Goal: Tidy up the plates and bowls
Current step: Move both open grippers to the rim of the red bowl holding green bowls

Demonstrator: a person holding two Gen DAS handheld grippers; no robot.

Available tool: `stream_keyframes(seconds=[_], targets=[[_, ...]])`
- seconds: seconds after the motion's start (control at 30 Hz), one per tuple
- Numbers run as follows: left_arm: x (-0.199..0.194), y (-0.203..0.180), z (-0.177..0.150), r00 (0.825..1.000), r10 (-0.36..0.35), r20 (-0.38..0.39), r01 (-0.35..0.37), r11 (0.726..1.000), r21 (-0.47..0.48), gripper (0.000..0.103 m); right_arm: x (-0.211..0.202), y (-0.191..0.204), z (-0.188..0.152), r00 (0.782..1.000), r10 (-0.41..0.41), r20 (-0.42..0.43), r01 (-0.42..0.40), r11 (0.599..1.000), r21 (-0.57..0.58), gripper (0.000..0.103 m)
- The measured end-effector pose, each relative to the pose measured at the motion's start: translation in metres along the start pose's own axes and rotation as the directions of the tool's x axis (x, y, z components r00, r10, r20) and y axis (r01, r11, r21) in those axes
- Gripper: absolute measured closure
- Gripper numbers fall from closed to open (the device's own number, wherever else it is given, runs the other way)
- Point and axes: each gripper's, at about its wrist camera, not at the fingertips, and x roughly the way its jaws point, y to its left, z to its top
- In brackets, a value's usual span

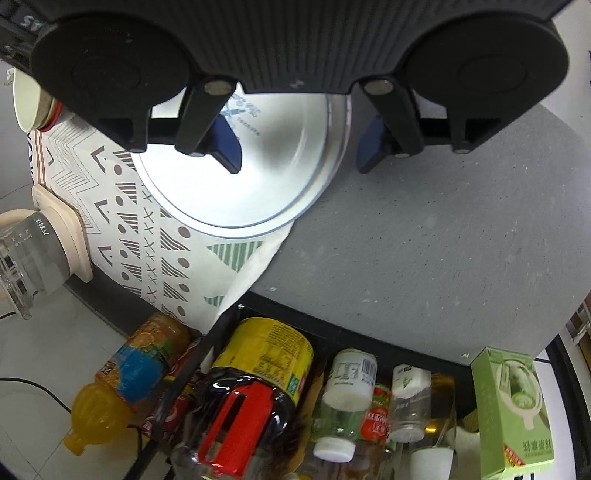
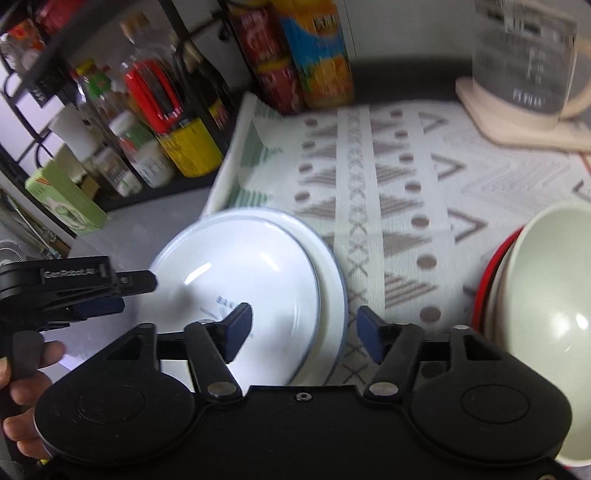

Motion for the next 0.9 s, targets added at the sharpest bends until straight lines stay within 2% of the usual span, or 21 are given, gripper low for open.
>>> stream_keyframes(seconds=[0.1,0.2,0.27,0.5,0.77,0.9], targets=[[-0.008,-0.014,0.001,1.0,-0.014,0.005,0.013,0.998,0.062,0.035,-0.017,-0.003,0.003,0.998,0.0,0.06,0.0,1.0,0.002,0.024],[-0.017,-0.024,0.002,0.999,-0.036,0.009,0.035,0.995,0.09,0.029,-0.03,-0.01,0.006,0.995,-0.002,0.101,-0.001,1.0,0.032,0.024],[-0.023,-0.03,0.003,0.998,-0.054,0.015,0.052,0.994,0.099,0.026,-0.039,-0.015,0.007,0.992,-0.005,0.123,-0.001,0.999,0.051,0.016],[-0.036,-0.055,0.0,0.995,-0.097,0.032,0.091,0.982,0.167,0.026,-0.065,-0.035,0.004,0.982,-0.035,0.187,0.016,0.995,0.101,0.012],[-0.039,-0.08,-0.009,0.99,-0.141,-0.006,0.138,0.964,0.228,0.02,-0.089,-0.057,-0.001,0.968,-0.088,0.237,0.052,0.986,0.156,0.0],[-0.037,-0.092,-0.015,0.984,-0.178,-0.03,0.18,0.954,0.238,0.017,-0.095,-0.068,-0.005,0.964,-0.102,0.247,0.057,0.981,0.184,0.0]])
